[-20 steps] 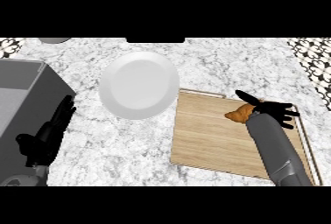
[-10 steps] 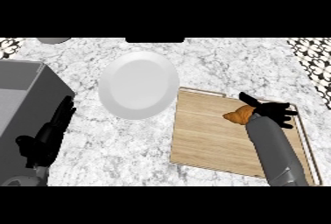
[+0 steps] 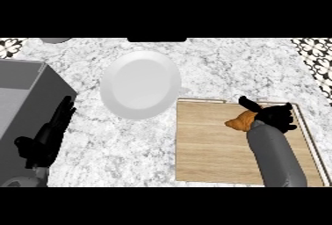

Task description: Pick the croissant from the tray and place it in the plate

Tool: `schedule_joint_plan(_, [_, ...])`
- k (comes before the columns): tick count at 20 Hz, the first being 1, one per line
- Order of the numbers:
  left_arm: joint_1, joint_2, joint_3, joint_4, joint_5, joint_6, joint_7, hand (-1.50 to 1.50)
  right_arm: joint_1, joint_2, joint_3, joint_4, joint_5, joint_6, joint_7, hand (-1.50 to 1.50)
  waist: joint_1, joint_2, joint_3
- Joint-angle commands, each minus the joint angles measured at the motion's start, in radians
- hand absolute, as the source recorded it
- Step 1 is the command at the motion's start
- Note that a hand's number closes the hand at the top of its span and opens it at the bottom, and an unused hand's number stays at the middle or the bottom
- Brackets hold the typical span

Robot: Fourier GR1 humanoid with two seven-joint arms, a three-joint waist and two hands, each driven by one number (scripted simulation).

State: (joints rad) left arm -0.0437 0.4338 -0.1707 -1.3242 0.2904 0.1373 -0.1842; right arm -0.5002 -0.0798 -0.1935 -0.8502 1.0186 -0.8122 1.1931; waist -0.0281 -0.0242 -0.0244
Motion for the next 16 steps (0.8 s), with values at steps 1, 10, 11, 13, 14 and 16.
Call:
schedule_joint_plan(1, [0.014, -0.025, -0.027, 0.003, -0.031, 0.019, -0.01, 0.0, 0.073, 0.076, 0.17, -0.035, 0.106, 0.057, 0.123, 1.5, 0.008, 0.004, 0.019])
schedule_joint_plan(10, [-0.031, -0.018, -0.038, 0.012, -0.024, -0.012, 0.025, 0.0, 0.14, 0.075, 0.558, -0.125, 0.163, 0.09, 0.055, 1.5, 0.062, -0.001, 0.016])
schedule_joint_plan(11, [-0.021, -0.014, -0.038, 0.002, -0.025, -0.01, 0.024, 0.0, 0.148, 0.075, 0.575, -0.131, 0.19, 0.108, 0.065, 1.5, 0.069, -0.005, 0.016])
schedule_joint_plan(13, [-0.032, -0.015, -0.032, 0.014, -0.021, -0.008, 0.037, 0.0, 0.157, 0.075, 0.612, -0.188, 0.216, 0.128, 0.086, 1.5, 0.045, -0.008, 0.015])
schedule_joint_plan(14, [-0.042, -0.017, -0.028, 0.011, -0.021, -0.004, 0.031, 0.0, 0.149, 0.075, 0.64, -0.219, 0.231, 0.141, 0.101, 1.5, 0.045, -0.011, 0.014])
schedule_joint_plan(16, [-0.03, -0.024, -0.023, 0.027, -0.019, 0.004, 0.033, 0.0, 0.165, 0.076, 0.699, -0.279, 0.293, 0.154, 0.145, 1.5, 0.028, -0.011, 0.014])
